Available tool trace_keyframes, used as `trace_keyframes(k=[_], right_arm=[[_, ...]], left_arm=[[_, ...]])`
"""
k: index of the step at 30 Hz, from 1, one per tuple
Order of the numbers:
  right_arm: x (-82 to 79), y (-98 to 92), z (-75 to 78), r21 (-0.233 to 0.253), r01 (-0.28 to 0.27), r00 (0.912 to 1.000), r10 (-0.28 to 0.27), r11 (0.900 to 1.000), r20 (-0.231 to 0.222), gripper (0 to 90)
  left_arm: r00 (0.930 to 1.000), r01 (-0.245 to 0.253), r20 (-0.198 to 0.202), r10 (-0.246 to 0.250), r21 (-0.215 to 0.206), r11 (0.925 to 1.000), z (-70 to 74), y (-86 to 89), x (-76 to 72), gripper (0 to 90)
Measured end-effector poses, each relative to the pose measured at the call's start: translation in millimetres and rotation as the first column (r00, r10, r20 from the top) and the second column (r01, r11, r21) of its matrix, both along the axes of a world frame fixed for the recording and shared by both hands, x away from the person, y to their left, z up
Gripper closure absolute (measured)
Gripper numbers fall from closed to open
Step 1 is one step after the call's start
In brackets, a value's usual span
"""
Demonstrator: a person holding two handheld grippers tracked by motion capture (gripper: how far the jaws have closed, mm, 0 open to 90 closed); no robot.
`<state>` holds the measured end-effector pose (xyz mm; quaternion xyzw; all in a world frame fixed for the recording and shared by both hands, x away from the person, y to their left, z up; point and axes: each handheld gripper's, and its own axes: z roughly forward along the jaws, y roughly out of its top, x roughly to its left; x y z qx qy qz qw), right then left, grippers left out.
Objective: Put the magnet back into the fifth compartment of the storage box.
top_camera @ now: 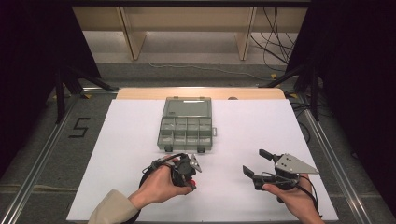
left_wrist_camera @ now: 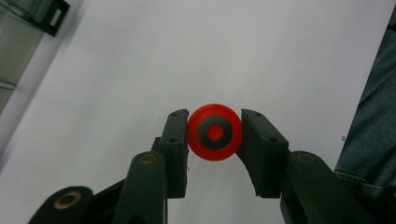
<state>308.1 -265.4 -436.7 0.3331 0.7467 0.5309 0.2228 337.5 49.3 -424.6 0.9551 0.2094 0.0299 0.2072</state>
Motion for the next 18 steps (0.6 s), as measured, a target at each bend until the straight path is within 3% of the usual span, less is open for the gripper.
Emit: trace_keyframes(k=[7,8,9,10,17,18], right_arm=[[0.0,-0.1,-0.2,-0.003,0.001,1.0,-0.001,1.0,-0.001,16.1],[0.3,0.3,-0.7,0.004,0.003,1.0,-0.003,1.0,0.004,16.1],[2.8,1.7,-2.6,0.027,-0.003,0.9993,0.002,1.0,0.037,16.2],[1.5,2.4,-2.5,0.035,-0.002,0.9999,0.002,0.999,0.012,16.3],[1.2,0.5,-1.4,0.015,0.003,1.0,-0.003,1.0,0.009,16.5],[2.4,-0.2,-1.7,0.009,0.003,0.9995,-0.003,1.0,0.031,16.5]], left_arm=[[0.9998,-0.014,0.012,0.015,-0.012,0.9998,8.7,2.6,4.9,63.0],[0.9998,-0.014,0.012,0.015,-0.012,0.9998,8.7,2.6,4.9,63.0],[0.9999,-0.006,0.013,0.006,-0.004,1.0,10.0,3.5,6.3,63.0],[0.9996,-0.024,0.013,0.024,-0.02,0.9995,10.2,3.9,7.3,63.0],[0.9994,-0.033,0.014,0.033,-0.018,0.9993,13.7,7.4,11.6,63.0],[0.9992,-0.037,0.015,0.037,-0.018,0.9992,14.8,8.6,13.3,63.0]])
